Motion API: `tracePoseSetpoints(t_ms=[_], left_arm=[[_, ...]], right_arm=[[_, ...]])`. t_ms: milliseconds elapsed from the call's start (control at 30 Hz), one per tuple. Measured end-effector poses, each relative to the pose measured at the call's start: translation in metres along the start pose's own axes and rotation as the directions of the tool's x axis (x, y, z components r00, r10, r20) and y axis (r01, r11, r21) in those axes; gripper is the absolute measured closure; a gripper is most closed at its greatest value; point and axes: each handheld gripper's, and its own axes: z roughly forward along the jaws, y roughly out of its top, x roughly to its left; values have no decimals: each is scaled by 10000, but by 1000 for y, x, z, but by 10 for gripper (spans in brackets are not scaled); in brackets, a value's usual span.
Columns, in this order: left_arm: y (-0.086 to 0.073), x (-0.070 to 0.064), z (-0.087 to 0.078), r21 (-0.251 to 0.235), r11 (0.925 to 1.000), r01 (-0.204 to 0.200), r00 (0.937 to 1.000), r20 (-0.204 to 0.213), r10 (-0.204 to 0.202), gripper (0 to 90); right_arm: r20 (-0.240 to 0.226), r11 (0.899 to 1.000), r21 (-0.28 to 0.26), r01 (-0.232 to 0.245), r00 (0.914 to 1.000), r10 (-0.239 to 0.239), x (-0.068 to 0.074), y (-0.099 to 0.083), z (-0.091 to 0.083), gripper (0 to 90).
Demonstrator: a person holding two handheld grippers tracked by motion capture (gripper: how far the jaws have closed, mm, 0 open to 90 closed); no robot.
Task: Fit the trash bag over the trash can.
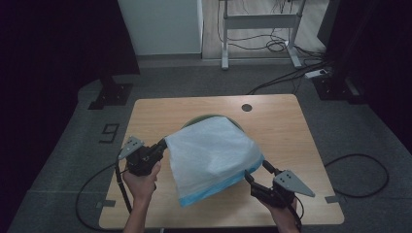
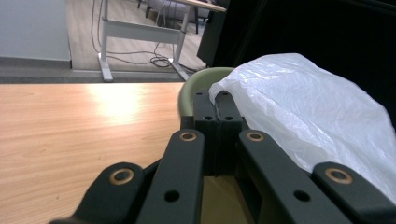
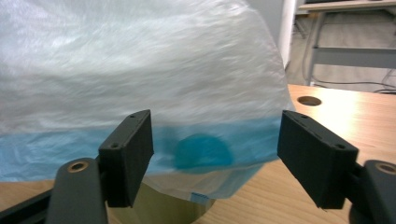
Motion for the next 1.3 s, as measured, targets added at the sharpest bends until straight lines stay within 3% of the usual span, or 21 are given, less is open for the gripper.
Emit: tracePoseSetpoints(t_ms=[167,233,333,500,833,900,967,1100,1200,1300], left_arm=[[-2,4,2,45,9999,91,9999,-73,-90,899],[-3,4,3,62,9999,87,9999,-61,-87,899],[-3,5,3,61,9999,97,9999,-40,-96,898],[-3,6,2,78,9998,169,9998,79,-170,898],[-6,8,3,139,9996,259,9993,273,-263,890],[-5,7,5,403,9988,290,9976,609,-314,874],[-4,4,4,446,9990,-52,9950,995,7,755],[3,0,-7,398,9972,-637,9956,709,607,387],[8,6,-18,466,9951,-877,9939,715,843,281],[9,14,-28,547,9936,-989,9928,739,948,237]], right_arm=[[-824,9993,198,-306,9961,321,-10,6,9,230],[-1144,9995,158,-269,9930,285,-9,7,12,231],[-1275,9998,136,-157,9917,173,-5,9,15,257],[-1650,10000,-5,-52,9863,50,3,13,19,380],[-2187,9999,-36,-143,9757,131,1,14,21,553],[-2331,9999,-31,-99,9724,89,1,14,20,615],[-2435,10000,-75,-22,9699,3,1,14,20,675],[-2372,9999,-157,54,9714,-90,3,17,19,698],[-2316,9999,-119,119,9727,-143,3,19,18,699],[-2270,9999,-109,63,9739,-86,2,20,18,704]])
